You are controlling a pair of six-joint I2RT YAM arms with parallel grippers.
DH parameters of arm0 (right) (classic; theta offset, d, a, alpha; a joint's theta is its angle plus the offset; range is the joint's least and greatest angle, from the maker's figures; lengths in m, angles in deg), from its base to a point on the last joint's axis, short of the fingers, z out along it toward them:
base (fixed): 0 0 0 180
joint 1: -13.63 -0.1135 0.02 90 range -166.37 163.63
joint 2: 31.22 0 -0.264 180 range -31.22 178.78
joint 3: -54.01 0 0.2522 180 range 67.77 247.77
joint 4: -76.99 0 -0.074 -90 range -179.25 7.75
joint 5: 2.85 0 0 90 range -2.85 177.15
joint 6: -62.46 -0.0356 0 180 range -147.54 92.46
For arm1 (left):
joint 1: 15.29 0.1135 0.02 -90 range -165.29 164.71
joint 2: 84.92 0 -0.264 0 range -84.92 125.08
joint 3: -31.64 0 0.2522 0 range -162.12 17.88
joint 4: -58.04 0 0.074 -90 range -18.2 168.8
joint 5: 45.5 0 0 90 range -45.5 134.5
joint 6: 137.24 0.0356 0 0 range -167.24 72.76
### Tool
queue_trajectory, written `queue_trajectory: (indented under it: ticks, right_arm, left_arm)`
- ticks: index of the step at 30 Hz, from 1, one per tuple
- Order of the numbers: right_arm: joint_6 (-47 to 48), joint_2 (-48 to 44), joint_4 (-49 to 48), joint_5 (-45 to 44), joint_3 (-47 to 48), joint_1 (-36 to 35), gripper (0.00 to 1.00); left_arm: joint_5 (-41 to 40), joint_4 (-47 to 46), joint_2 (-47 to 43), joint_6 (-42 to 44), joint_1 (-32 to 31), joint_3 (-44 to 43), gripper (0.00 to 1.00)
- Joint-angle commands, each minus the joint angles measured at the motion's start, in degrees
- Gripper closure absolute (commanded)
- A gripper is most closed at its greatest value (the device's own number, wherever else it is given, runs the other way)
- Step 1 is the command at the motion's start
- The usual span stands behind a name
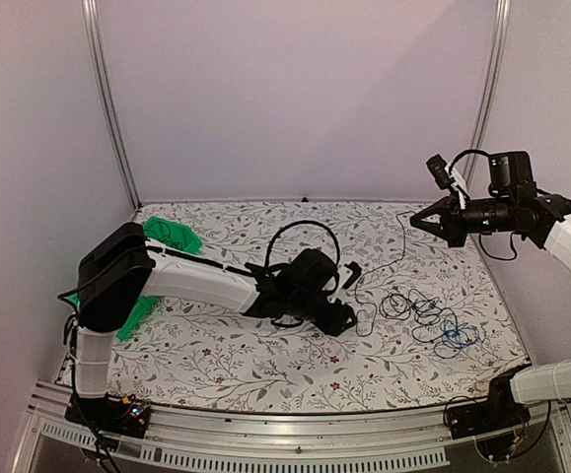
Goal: Untangle the cables
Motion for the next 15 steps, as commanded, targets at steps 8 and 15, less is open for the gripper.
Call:
queue_trajectory:
  ticks: [8,15]
  right_arm:
    - [-0.97,0.49,-1.3,1.13,-0.71,0.12,1.0]
    - [-0.88,0.21,-1.2,0.49,-0.78,0.14,1.0]
  left_arm:
    - [14.21,-6.48,8.11,-0.86,3.01,-7.51,0.53]
    - [18.64,-9.23,10.46,-6.69,4.09,-7.42,0.6]
